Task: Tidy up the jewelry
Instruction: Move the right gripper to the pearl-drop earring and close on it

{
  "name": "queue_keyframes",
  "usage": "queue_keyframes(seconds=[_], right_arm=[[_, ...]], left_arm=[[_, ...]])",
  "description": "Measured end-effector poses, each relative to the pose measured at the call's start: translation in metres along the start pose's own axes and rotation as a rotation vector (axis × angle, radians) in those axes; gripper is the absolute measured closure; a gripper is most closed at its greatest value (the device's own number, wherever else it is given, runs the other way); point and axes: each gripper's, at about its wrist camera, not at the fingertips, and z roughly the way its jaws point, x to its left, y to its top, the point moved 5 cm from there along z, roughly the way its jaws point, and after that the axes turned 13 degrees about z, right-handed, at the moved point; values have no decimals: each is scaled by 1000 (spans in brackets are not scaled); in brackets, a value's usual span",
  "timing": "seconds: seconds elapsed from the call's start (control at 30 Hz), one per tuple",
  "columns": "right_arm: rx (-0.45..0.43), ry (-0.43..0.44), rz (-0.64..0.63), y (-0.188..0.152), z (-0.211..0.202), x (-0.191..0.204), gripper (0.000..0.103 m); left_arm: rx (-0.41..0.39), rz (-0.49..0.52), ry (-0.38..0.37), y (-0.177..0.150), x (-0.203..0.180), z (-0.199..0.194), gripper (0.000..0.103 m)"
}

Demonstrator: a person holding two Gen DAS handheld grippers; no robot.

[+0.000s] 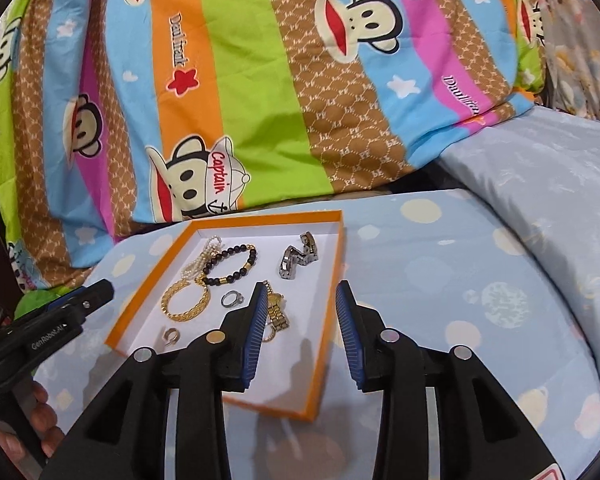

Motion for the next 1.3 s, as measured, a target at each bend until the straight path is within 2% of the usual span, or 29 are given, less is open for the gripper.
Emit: queue_keyframes(seconds=[0.1, 0.2, 0.4, 0.53, 0.7, 0.87, 0.97, 1.13, 1.3], right_arm=[[12, 9, -34, -11, -24, -1, 68], [34, 18, -84, -31, -48, 2, 68], [114, 85, -107, -94, -87, 3, 67], [154, 81, -143, -130, -96, 9, 67], [194, 108, -172, -156, -101, 24, 67], [234, 111, -205, -170, -97, 40, 67], [240, 96, -214, -174, -95, 44, 67], [280, 66, -182, -175, -85, 39, 67], [293, 38, -178, -175, -79, 38, 75]], left_arm=[[5, 24, 20, -14, 8, -21, 57], [20, 54, 30, -38, 8, -41, 50], [51, 67, 15, -91, 1, -66, 48], [86, 51, -13, -116, -3, -75, 48], [99, 50, -12, -132, -6, -83, 42], [114, 77, 5, -139, -11, -84, 42], [95, 106, 40, -137, -14, -88, 40], [99, 107, 27, -137, -14, -87, 39], [105, 102, 16, -137, -14, -85, 39]])
